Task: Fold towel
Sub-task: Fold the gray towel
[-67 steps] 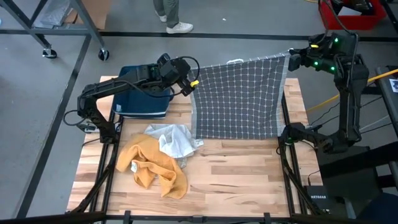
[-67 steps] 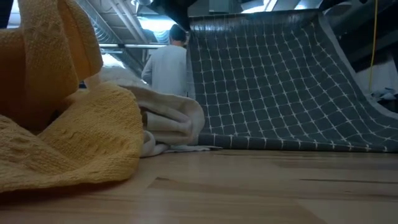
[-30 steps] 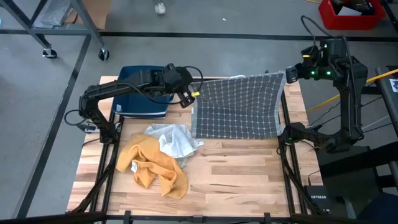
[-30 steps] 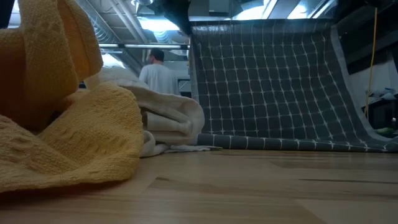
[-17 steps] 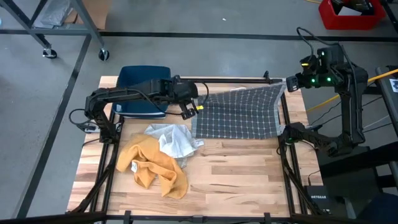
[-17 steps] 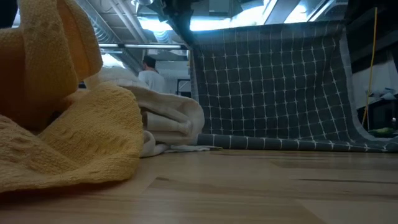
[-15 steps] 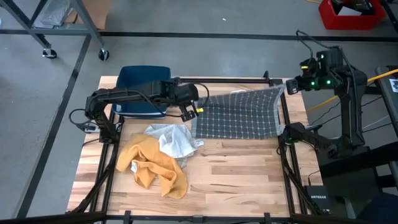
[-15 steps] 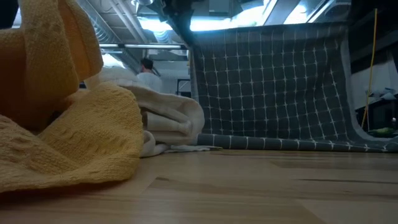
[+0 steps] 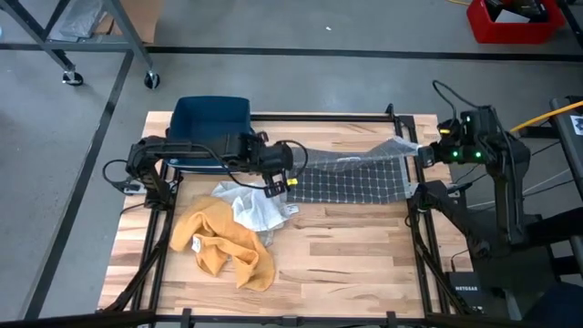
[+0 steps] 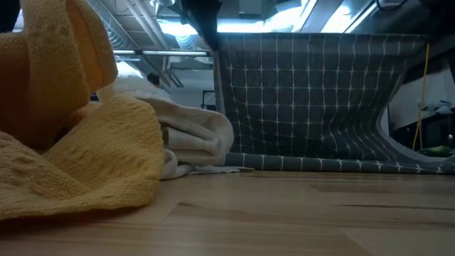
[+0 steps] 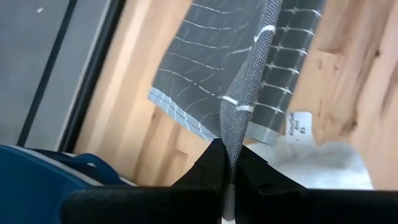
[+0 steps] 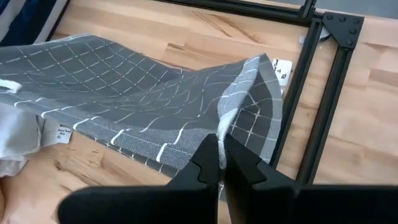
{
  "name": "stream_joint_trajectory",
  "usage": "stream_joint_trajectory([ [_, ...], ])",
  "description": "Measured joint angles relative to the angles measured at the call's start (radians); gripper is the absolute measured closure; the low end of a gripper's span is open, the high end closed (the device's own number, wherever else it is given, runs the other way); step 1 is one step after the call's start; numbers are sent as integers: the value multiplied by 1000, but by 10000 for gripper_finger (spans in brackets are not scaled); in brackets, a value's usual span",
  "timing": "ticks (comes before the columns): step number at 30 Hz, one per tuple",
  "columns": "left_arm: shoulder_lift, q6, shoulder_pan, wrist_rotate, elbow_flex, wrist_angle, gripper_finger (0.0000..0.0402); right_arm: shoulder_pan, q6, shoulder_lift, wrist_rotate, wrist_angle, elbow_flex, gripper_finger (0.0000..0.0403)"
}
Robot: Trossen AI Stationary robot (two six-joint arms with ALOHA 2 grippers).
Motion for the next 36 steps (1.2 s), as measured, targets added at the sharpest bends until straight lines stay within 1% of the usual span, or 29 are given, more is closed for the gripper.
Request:
stream_joint_trajectory([
  [7,71,-30,-26,1,0,-21,402,0,47,-90,-1,0,-27,397],
  [14,174,7,-29,-13,0,-13,402,0,84,-164,-1,0,-28,397],
  [17,197,27,-27,-9,0,-15,402,0,129,-186,-16,-1,-28,397],
  [21,199,32,-31,12,0,-32,401,0,180,-204,-80,0,-28,397],
  [25,194,31,-32,14,0,-51,402,0,230,-209,-105,0,-28,397],
  [28,189,26,-32,14,0,-77,402,0,261,-209,-151,0,-28,397],
  [36,188,35,-36,14,0,-77,401,0,265,-228,-155,4,-37,397],
])
